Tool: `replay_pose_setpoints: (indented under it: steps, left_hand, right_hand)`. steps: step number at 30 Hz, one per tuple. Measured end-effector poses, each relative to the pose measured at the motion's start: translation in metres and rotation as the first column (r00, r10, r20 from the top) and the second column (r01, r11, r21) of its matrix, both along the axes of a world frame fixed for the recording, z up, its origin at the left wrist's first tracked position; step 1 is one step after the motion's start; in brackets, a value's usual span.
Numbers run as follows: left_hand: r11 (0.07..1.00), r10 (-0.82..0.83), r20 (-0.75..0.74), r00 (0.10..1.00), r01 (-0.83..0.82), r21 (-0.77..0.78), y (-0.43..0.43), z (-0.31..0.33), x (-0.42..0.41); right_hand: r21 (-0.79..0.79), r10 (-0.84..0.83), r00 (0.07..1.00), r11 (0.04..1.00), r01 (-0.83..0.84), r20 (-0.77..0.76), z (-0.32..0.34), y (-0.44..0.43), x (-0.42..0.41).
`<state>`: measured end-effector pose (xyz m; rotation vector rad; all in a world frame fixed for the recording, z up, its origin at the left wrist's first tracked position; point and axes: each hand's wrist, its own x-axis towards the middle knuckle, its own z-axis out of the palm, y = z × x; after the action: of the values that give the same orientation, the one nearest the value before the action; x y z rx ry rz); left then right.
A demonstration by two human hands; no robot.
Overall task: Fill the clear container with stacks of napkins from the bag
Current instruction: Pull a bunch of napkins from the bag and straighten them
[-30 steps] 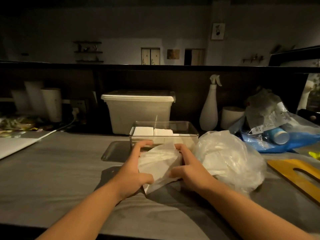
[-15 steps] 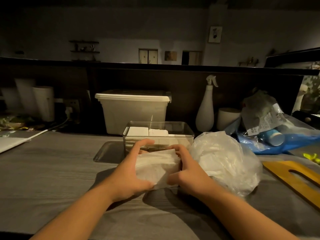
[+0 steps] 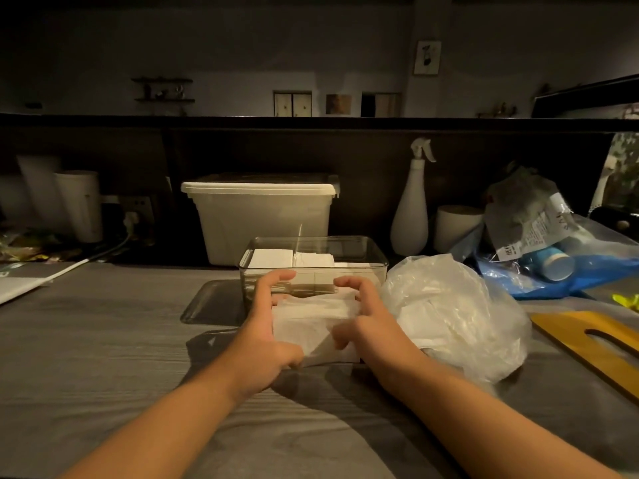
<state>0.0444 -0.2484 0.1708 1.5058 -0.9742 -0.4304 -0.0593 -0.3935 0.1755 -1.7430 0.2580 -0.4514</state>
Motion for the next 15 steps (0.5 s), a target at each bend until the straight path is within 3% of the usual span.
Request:
replay_pose_setpoints:
  steps: [7, 15]
  left_hand:
    - [1.0, 0.026, 0.015, 1.0, -0.026, 0.015, -0.005, 0.002, -0.004]
    - [0.997, 0.078, -0.004, 0.997, -0.078, -0.008, -0.003, 0.003, -0.002]
  right_hand:
    - [0.053, 0.06, 0.998, 0.997, -0.06, -0.002, 0.002, 0.0, -0.01]
    - [0.039, -0.019, 0.999, 0.999, 0.018, 0.037, 0.007, 0.001, -0.014]
